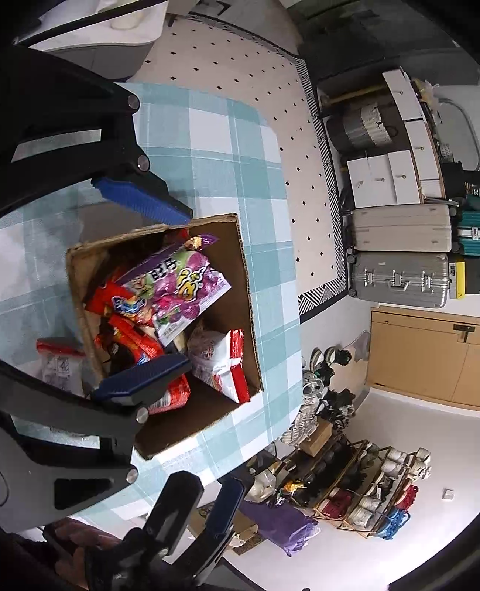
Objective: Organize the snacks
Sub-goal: 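Withdraw both grippers from the box toward the last two snacks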
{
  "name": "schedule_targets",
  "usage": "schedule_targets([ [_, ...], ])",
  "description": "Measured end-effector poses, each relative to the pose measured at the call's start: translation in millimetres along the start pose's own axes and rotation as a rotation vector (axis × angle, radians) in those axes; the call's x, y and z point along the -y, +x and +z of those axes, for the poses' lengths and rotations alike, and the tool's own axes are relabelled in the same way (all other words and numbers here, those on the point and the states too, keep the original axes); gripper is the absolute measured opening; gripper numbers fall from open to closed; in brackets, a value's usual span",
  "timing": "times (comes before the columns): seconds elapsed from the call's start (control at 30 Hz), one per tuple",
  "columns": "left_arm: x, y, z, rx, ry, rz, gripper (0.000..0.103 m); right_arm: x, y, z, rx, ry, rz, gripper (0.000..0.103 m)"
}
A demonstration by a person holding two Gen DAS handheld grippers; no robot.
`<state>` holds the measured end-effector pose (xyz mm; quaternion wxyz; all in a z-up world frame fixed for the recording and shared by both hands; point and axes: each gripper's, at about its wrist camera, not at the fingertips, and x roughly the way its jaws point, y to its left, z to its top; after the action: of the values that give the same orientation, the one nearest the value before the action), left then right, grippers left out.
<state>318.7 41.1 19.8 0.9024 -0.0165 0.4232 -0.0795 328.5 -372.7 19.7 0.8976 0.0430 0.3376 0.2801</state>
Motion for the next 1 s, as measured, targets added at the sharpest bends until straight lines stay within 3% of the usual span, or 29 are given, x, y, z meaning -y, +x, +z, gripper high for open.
schedule_targets([
  [0.13,5,-18,-6,0.013,0.006,0.01,0.071,-10,-17,-3,0.014,-0.029,0.0,0.078],
  [0.3,16,-43,-16,0.047,0.02,0.025,0.079,-18,-41,-10,0.051,-0.041,-0.005,0.085],
  [0.6,32,-79,-41,0.075,0.024,0.033,0.082,-39,-80,-29,0.112,-0.111,0.004,0.093],
  [1.0,49,-102,-81,0.108,0.02,0.022,0.087,-48,-109,-61,0.153,-0.123,-0.019,0.097],
])
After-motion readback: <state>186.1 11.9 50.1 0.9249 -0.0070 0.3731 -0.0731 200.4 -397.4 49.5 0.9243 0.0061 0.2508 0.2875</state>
